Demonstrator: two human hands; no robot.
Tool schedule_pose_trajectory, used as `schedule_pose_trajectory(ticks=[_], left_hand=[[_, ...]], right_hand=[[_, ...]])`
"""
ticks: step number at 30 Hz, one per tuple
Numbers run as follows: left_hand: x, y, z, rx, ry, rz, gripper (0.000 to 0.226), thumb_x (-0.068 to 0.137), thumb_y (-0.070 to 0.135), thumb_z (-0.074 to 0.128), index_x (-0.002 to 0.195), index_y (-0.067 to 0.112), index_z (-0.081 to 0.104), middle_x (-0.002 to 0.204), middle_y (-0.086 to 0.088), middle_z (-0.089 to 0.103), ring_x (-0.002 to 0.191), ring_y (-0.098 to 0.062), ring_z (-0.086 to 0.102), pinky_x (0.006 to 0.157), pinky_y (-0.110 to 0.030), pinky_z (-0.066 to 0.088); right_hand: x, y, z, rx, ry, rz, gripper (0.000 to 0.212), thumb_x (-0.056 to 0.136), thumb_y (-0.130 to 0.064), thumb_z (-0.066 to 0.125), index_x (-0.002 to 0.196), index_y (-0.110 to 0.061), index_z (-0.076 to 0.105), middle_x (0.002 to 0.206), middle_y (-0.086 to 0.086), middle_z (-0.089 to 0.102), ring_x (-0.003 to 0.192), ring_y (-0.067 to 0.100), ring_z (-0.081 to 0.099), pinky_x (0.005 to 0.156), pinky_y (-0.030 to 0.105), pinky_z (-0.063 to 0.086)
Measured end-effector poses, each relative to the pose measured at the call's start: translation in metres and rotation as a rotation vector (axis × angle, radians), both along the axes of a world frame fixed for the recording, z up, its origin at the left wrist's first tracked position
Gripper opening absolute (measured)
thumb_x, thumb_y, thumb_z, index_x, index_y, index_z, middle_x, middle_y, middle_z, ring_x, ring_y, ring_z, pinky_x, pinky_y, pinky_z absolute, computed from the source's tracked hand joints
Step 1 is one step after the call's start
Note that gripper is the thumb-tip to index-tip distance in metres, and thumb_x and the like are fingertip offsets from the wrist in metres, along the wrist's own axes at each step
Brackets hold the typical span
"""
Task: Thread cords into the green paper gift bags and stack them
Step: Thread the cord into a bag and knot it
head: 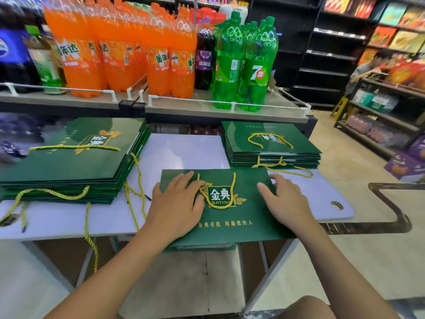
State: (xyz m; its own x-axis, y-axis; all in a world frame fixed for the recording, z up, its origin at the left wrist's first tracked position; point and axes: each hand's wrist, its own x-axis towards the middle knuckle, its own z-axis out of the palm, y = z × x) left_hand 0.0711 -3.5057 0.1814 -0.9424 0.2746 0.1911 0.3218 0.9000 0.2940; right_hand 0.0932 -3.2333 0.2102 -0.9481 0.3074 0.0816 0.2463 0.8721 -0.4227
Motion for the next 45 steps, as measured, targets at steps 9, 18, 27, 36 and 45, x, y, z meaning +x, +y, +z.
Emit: schedule_pose_trajectory(ticks=[9,18,27,36,45], left_hand=[[0.0,-0.01,0.017,0.409,0.195,0.004,0.053,0.094,0.015,0.043,0.144,0.03,0.05,0.165,0.004,0.028,0.151,-0.018,0.021,0.118,-0.052,0.03],[-0.05,0.003,0.083,1.11,-0.158,0.128,0.025,0.106,0.021,0.046,0.125,0.02,0.063,0.124,0.001,0.071,0.106,-0.017,0.068,0.093,-0.039,0.055],[-0.142,0.09,0.157,1.319,-0.118,0.13,0.026,0.109,0.015,0.042,0.13,0.017,0.057,0.118,0.0,0.067,0.096,-0.013,0.067,0.061,-0.024,0.053],[-0.199,0.141,0.103,0.901,-0.15,0.217,0.018,0.091,0.028,0.063,0.081,0.018,0.074,0.096,-0.005,0.077,0.093,-0.031,0.071,0.088,-0.045,0.059],[-0.211,0.144,0.054,0.631,-0.152,0.28,0.028,0.096,0.035,0.067,0.086,0.01,0.073,0.089,-0.009,0.073,0.089,-0.031,0.067,0.083,-0.041,0.057]], right_hand=[[0.007,0.003,0.051,-0.763,0.395,0.06,0.042,0.101,0.004,0.048,0.123,-0.029,0.062,0.123,-0.006,0.06,0.091,0.016,0.068,0.069,0.031,0.058],[-0.034,0.04,0.146,-0.851,0.618,0.09,0.035,0.099,0.006,0.05,0.121,-0.02,0.06,0.118,-0.005,0.065,0.097,0.007,0.065,0.071,0.022,0.051],[-0.116,0.115,0.183,-0.692,0.579,0.025,0.025,0.095,-0.023,0.071,0.119,-0.023,0.065,0.119,-0.001,0.069,0.113,0.02,0.064,0.099,0.042,0.052],[-0.16,0.168,0.125,-0.292,0.256,0.028,0.064,0.088,-0.043,0.079,0.143,-0.018,0.057,0.139,0.004,0.059,0.121,0.02,0.055,0.099,0.032,0.044],[-0.197,0.184,0.064,-0.176,0.078,0.033,0.059,0.092,-0.039,0.074,0.145,-0.017,0.057,0.147,0.006,0.057,0.132,0.03,0.054,0.106,0.037,0.043]])
